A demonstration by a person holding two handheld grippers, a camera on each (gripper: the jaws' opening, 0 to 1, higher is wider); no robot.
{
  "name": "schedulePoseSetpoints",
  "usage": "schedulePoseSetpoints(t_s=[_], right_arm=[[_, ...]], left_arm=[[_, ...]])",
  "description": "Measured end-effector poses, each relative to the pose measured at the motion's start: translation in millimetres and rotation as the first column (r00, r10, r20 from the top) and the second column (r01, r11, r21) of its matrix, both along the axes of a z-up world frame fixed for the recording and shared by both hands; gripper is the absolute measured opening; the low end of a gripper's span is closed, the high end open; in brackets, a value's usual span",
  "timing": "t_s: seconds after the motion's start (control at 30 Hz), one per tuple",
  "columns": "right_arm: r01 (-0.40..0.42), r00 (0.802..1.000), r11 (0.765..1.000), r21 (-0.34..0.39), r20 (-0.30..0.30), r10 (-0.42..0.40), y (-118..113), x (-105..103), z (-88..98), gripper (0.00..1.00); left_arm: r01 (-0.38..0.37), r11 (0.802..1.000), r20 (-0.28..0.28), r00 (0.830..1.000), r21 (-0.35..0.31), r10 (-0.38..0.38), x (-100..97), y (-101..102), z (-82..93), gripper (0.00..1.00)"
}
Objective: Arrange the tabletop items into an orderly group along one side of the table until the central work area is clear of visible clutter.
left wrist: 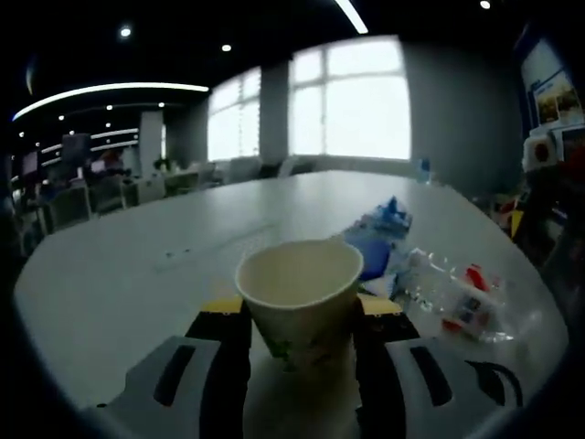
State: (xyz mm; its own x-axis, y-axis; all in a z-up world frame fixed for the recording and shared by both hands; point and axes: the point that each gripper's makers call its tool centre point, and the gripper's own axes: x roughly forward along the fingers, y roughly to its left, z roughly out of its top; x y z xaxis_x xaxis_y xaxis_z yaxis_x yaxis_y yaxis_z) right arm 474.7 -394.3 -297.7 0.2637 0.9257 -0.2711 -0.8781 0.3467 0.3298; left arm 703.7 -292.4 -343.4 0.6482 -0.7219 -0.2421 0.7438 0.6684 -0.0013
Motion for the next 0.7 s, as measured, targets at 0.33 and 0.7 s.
schedulePoseSetpoints(t_s=[0.33,0.7], right_arm=[[0.003,1.000,1.000,-0.003,-0.001,-0.003,-1,-1,0.2,0.91],[0.004,1.000,1.000,-0.004,-0.001,-0.004,-2,-2,1.0,0.91]], left_arm=[[0.003,0.999,-0.018,1.000,0.035,-0.002,1.1,0,-8.4,0.43],[-0.012,0.999,-0.053,0.999,0.032,0.014,-0.9,3,-13.5,0.52]])
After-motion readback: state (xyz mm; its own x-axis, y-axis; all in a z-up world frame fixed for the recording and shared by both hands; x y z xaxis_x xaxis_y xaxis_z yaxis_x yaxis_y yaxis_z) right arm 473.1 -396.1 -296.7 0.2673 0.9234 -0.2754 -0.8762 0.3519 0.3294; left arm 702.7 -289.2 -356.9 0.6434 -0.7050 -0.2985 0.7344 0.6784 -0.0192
